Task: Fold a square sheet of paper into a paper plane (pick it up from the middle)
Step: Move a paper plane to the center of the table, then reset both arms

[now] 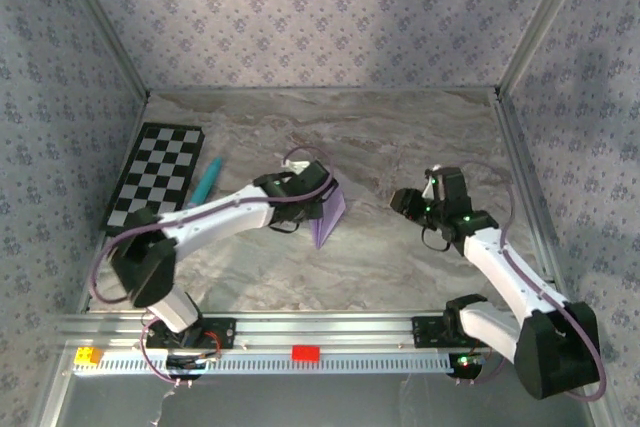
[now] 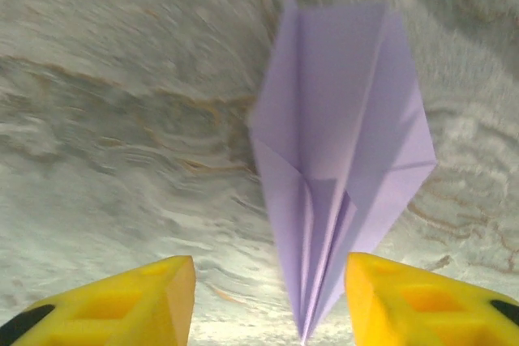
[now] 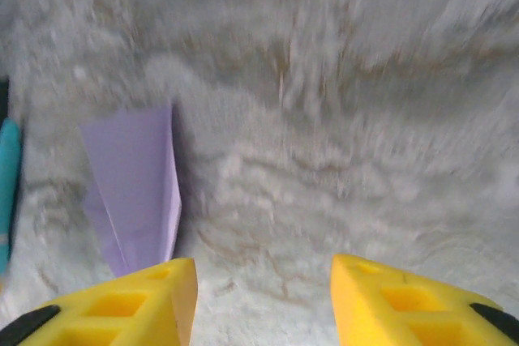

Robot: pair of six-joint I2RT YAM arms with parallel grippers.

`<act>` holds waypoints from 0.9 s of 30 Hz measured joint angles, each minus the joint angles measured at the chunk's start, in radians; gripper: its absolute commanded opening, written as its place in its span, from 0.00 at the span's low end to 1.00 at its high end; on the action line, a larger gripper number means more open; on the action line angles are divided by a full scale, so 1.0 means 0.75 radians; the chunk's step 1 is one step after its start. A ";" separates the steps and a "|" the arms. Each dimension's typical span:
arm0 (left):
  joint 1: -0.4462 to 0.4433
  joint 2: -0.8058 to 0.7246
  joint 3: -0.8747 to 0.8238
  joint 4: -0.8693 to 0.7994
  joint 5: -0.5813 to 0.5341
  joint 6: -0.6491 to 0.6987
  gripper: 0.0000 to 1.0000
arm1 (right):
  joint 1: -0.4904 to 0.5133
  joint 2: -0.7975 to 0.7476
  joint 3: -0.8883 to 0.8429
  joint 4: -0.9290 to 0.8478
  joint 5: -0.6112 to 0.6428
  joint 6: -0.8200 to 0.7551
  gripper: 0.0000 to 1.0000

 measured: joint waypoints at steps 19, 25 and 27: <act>0.790 -0.544 -0.699 0.604 -0.288 0.698 1.00 | -0.294 0.235 -0.219 0.590 0.623 -0.747 0.97; 0.955 -0.479 -0.877 0.935 -0.245 0.927 1.00 | -0.324 0.366 -0.294 0.901 0.445 -0.870 0.95; 0.995 -0.434 -0.934 1.070 -0.208 0.984 1.00 | -0.332 0.428 -0.294 0.987 0.394 -0.897 0.92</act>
